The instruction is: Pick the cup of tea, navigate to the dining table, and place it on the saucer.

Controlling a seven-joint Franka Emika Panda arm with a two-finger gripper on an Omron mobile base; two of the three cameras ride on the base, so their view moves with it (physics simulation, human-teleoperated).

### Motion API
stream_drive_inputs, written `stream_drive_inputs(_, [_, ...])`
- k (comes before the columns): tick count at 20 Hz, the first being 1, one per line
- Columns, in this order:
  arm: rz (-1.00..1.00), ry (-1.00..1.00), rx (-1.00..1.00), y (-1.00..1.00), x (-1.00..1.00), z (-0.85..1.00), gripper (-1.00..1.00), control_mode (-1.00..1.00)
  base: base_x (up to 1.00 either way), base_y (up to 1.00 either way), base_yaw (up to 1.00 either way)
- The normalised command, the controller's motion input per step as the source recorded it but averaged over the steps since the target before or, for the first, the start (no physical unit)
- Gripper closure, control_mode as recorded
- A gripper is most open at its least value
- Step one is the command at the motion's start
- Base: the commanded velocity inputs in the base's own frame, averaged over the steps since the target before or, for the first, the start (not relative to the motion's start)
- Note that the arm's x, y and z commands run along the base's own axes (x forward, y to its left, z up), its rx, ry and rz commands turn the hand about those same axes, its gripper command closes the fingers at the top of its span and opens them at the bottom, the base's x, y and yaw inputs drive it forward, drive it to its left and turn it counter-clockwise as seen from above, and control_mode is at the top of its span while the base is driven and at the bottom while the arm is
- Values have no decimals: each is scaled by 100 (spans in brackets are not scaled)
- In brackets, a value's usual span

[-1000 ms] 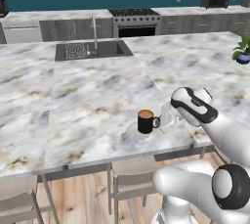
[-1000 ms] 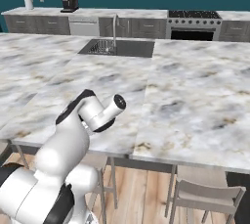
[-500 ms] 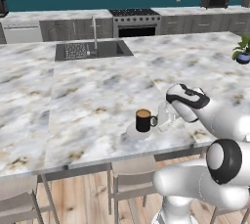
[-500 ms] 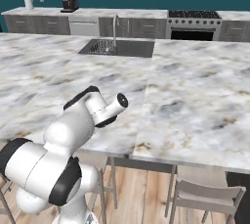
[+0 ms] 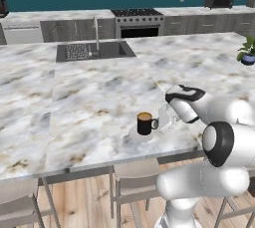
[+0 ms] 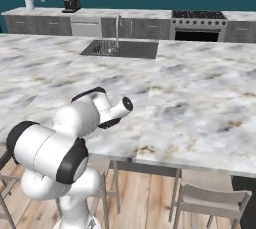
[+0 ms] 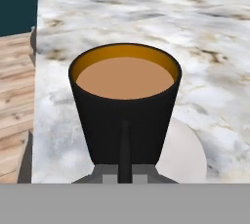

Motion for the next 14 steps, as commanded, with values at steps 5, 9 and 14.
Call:
stream_drive_inputs(5, [1, 0, 0, 0, 15, -17, 100, -100, 0, 0, 0])
stream_drive_inputs(9, [2, 0, 0, 0, 12, -18, 100, -100, 0, 0, 0])
stream_drive_inputs(14, [2, 0, 0, 0, 8, -16, 100, -100, 0, 0, 0])
